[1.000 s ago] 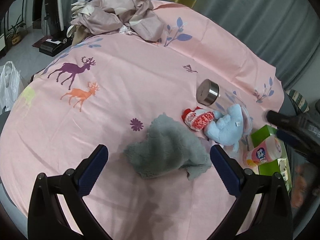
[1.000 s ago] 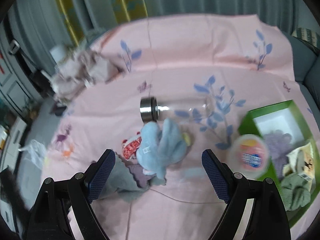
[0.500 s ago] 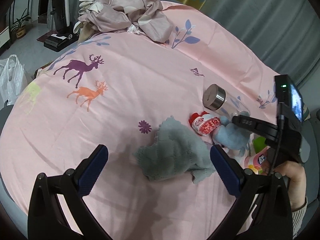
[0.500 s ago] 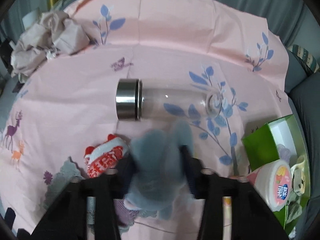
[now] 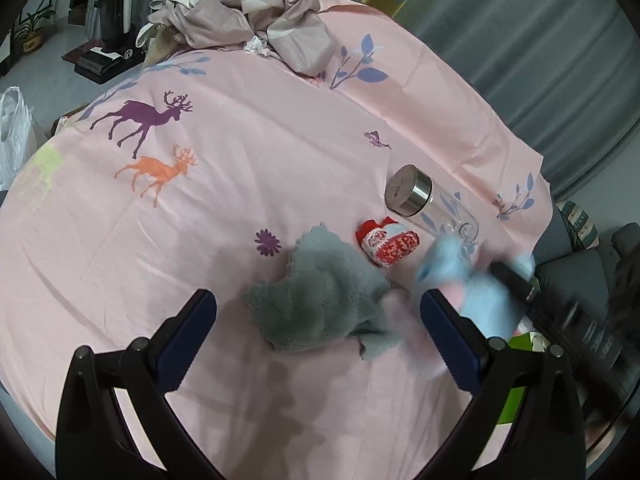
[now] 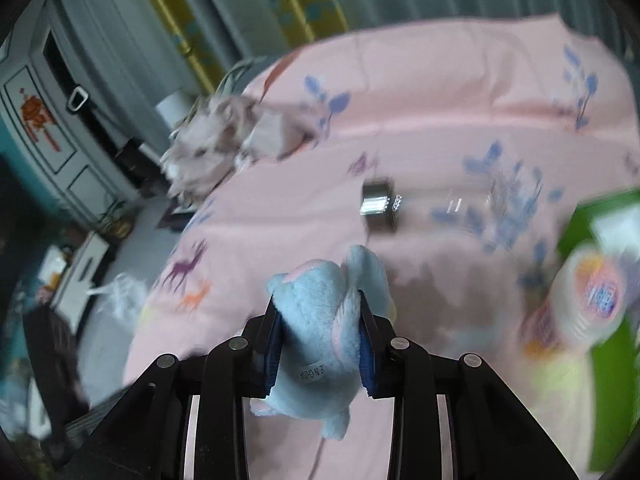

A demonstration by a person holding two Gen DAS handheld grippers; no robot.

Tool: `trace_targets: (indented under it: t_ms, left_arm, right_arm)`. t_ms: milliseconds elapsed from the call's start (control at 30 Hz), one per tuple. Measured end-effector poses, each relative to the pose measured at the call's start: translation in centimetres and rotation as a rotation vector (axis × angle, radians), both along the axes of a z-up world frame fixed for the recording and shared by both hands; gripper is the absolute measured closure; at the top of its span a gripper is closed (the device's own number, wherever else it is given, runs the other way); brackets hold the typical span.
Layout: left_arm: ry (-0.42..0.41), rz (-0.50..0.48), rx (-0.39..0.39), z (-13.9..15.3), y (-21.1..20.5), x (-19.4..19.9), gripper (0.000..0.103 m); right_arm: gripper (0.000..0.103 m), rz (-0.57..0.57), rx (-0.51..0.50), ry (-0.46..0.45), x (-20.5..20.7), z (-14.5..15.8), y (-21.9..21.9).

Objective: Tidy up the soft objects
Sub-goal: 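Grasp the blue plush elephant with the right gripper and lift, then carry the blue elephant with the right gripper over the green box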

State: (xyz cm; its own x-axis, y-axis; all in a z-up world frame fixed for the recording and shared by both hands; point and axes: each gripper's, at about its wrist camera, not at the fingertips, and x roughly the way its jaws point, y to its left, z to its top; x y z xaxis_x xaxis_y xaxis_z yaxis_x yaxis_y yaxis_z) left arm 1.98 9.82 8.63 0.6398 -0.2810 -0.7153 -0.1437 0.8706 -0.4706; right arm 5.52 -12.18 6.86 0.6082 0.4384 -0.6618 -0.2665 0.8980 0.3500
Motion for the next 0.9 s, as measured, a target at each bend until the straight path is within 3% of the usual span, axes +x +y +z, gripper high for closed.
trace_targets:
  t_ms: [133,267,400,567,700,733,833,900]
  left_arm:
    - [0.030,-0.051,-0.037,-0.5,-0.7,0.1,0.001]
    - [0.090,-0.169,-0.077,-1.4,-2.5,0.3,0.001]
    - [0.156,-0.284,-0.105,-2.5,-4.7,-0.1,0.001]
    - [0.184,-0.395,-0.053,-3.4,-7.9,-1.1,0.002]
    - [0.221,-0.465,-0.077,-4.4,-9.5,-1.7,0.002]
    - [0.223,-0.475,-0.081,-4.4,-9.7,-1.8,0.002]
    - [0.218,-0.477,-0.073,-4.6,-10.3,-2.2,0.002]
    - [0.214,-0.476,-0.056,-4.8,-10.9,-2.2,0.003]
  right_arm:
    - [0.070,-0.017,-0.087,0.125,-0.4,-3.4,0.5]
    - [0.067,-0.048,-0.085,0.156,-1.3,-3.4,-0.8]
    - [0.063,-0.069,-0.054,0.200,-1.3,-4.1,-2.4]
    - [0.061,-0.090,-0.025,0.256,-1.5,-5.3,-4.1]
    - [0.060,-0.082,0.025,0.276,-2.0,-5.4,-5.1]
    - [0.057,-0.083,0.028,0.276,-2.1,-5.4,-5.2]
    - [0.030,-0.069,0.048,0.264,-2.4,-5.3,-5.5]
    - [0.028,-0.046,0.064,0.257,-2.5,-5.1,-5.3]
